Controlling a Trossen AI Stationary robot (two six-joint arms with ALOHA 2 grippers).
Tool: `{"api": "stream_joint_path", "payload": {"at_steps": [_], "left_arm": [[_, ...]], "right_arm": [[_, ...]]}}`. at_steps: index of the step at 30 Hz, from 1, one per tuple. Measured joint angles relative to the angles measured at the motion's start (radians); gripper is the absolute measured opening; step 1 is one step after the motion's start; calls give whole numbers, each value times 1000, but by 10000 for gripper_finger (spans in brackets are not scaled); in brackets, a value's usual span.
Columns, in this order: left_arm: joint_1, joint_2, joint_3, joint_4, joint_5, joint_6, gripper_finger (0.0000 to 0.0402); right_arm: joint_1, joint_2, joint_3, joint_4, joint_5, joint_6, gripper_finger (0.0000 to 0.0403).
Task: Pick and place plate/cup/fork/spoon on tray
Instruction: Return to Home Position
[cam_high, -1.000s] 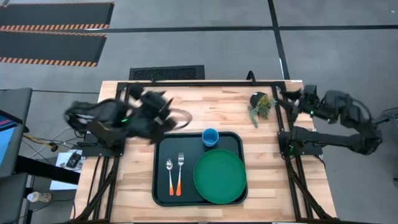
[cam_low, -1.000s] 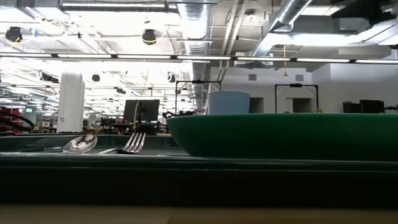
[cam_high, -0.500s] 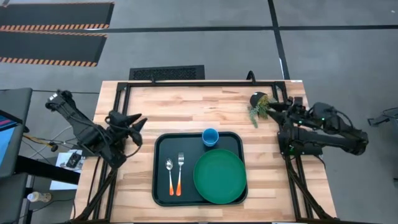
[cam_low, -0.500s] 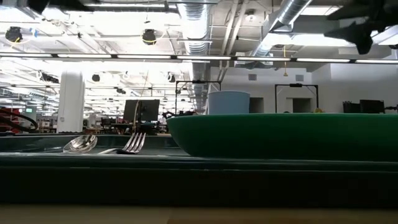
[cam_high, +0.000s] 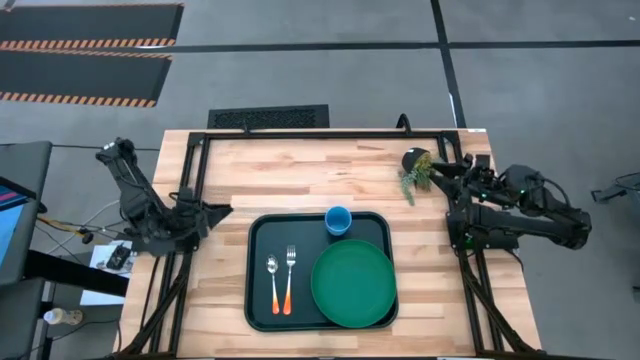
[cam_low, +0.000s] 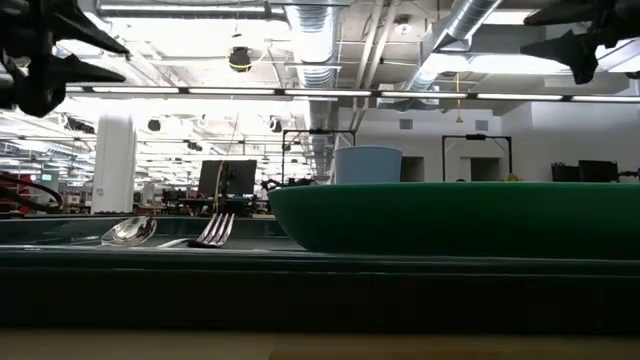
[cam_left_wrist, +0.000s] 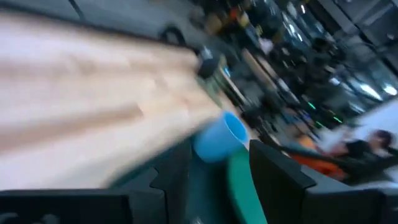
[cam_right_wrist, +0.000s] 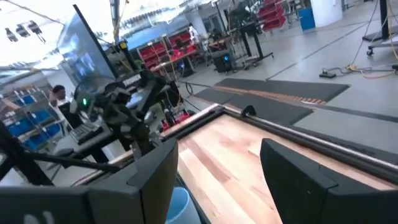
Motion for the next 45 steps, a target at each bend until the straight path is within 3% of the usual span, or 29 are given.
{"api": "stream_joint_path", "payload": {"at_steps": [6,8,12,14,16,19,23,25,26,30,32,36,40,45], "left_arm": [[-3,-104,0,7,231,-116,148],[-3,-106,-1,2,253,-119,148],[-3,-94,-1,67,199,107,148],[-3,-119,-1,151,221,215,148],[-3,-156,-2,284,301,404,148],[-3,-198,-2,577,500,820,148],[-1,-219,-26,952,852,1426,148],[-2,-237,-70,1010,1003,1586,148],[-2,-252,-92,1012,1026,1609,148],[13,-337,-219,1088,958,1579,148],[24,-396,-291,1165,1014,1575,148],[40,-400,-405,1297,1120,1537,148],[60,-399,-422,1243,1042,1461,148],[91,-400,-423,1168,1026,1506,148]], "right_arm": [[-1,0,0,-75,31,-3,255],[-1,0,0,-120,32,-3,255],[-1,0,0,-120,19,-10,255],[3,0,0,-70,-63,-64,255],[8,0,0,13,-144,-90,255],[14,-3,0,113,-241,-142,255],[16,-6,-27,201,-298,-176,255],[16,-9,-82,288,-315,-176,255],[16,-8,-114,342,-316,-169,255],[3,-10,-219,487,-315,-130,255],[-7,-11,-259,546,-315,-107,255],[-33,-23,-304,566,-316,-93,255],[-63,-41,-339,574,-355,-59,255],[-89,-41,-412,640,-406,-44,255]]}}
